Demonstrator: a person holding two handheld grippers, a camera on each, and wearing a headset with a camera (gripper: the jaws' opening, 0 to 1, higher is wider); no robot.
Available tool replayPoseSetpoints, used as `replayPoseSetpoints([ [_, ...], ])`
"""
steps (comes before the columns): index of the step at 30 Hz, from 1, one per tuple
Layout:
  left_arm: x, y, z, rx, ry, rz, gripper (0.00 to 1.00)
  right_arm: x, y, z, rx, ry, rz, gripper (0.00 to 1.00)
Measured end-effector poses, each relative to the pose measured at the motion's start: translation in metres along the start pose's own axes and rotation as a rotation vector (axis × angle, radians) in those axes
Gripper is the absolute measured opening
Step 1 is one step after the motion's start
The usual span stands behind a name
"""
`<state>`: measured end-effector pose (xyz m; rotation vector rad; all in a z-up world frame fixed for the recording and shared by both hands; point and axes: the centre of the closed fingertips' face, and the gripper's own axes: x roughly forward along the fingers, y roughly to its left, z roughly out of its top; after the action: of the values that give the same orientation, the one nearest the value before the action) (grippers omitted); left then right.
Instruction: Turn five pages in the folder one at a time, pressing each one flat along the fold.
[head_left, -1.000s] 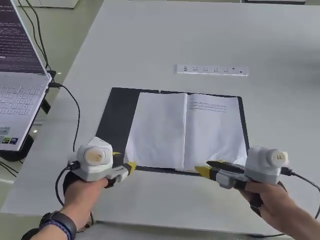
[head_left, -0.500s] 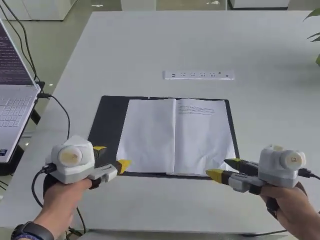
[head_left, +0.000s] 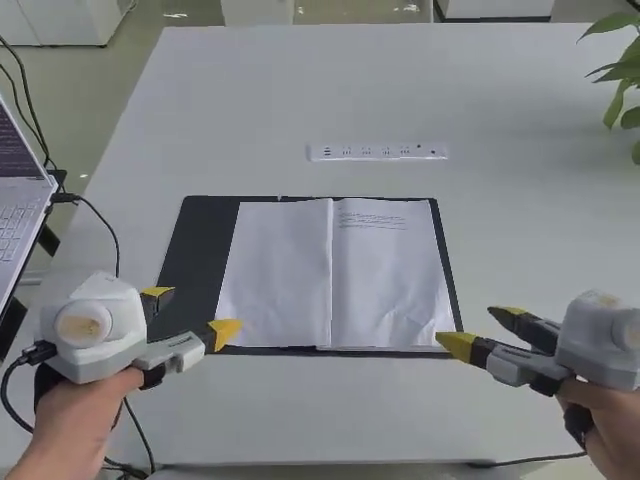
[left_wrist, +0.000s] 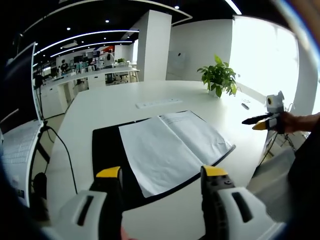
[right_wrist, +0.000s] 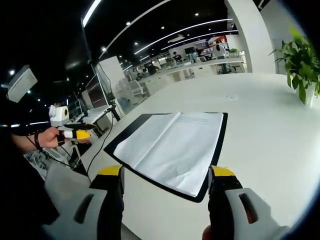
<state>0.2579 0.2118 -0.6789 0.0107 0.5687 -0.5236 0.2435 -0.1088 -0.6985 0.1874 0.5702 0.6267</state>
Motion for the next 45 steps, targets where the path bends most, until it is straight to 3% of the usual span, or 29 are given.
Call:
replayPoseSetpoints([
  [6, -0.011, -0.007, 0.007, 0.003, -0.017, 0.005, 0.69, -0.005, 0.0, 0.006, -0.002, -0.025, -0.016, 0.7],
  [11, -0.016, -0.007, 0.01, 0.007, -0.021, 0.013, 0.7, -0.004, 0.003, 0.001, -0.012, -0.006, -0.01, 0.7],
  [20, -0.016, -0.005, 0.009, 0.007, -0.012, 0.016, 0.72, -0.002, 0.004, 0.001, -0.006, -0.002, -0.006, 0.71],
  [28, -0.005, -0.011, 0.013, 0.013, -0.009, -0.01, 0.72, -0.008, -0.001, 0.002, 0.013, -0.017, -0.02, 0.71],
  [38, 0.027, -0.038, 0.027, 0.052, 0.003, -0.102, 0.72, -0.015, -0.003, 0.002, 0.012, -0.028, -0.04, 0.72],
  [45, 0.056, -0.071, 0.038, 0.104, 0.013, -0.199, 0.72, -0.023, -0.003, 0.001, 0.018, -0.037, -0.061, 0.72],
])
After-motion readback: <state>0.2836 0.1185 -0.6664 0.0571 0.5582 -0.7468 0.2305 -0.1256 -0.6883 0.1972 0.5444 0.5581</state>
